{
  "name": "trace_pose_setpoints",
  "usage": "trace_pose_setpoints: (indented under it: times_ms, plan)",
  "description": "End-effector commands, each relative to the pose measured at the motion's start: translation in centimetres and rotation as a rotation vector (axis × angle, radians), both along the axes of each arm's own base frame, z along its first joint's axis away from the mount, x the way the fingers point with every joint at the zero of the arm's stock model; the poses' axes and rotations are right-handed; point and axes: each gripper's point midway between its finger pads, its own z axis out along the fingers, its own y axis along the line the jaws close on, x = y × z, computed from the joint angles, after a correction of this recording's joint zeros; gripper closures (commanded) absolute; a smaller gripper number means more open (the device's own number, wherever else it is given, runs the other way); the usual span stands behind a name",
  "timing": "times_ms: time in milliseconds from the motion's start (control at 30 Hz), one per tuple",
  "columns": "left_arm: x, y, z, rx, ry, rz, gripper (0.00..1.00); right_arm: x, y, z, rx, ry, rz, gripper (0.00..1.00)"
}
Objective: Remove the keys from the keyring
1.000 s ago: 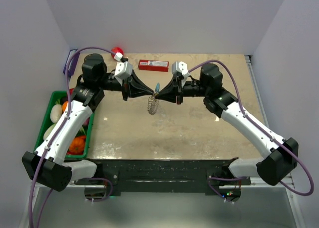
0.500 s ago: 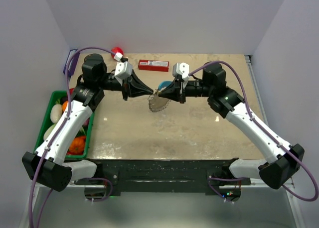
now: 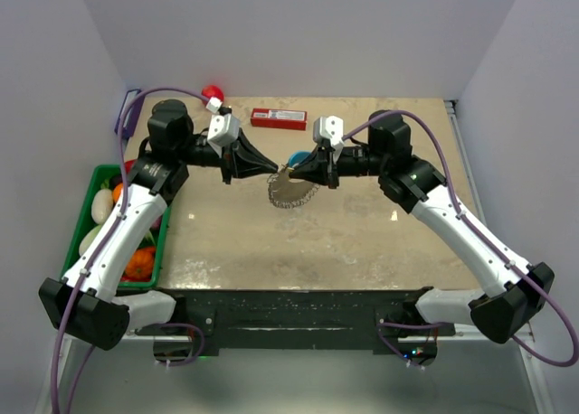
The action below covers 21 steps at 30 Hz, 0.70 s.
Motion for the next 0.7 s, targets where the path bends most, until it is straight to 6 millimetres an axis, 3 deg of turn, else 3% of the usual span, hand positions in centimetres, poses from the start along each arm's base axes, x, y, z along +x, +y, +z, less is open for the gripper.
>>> trace_pose_setpoints:
  times_ms: [0,367,667]
  plan:
    - [0.1,0.3,0.6,-0.008,-0.041,0.022,1.00,-0.2,-0.2,1.8,0.026,-0.066,0.011,1.00]
    - [0.2,0.3,0.5,-0.008,-0.033,0.021,1.00,0.0,0.3,0.9,-0.078,-0.048,0.022,1.00]
    - [0.2,0.3,0.5,-0.007,-0.035,0.024,1.00,1.1,-0.8,3.2,-0.065,-0.137,-0.080,1.00]
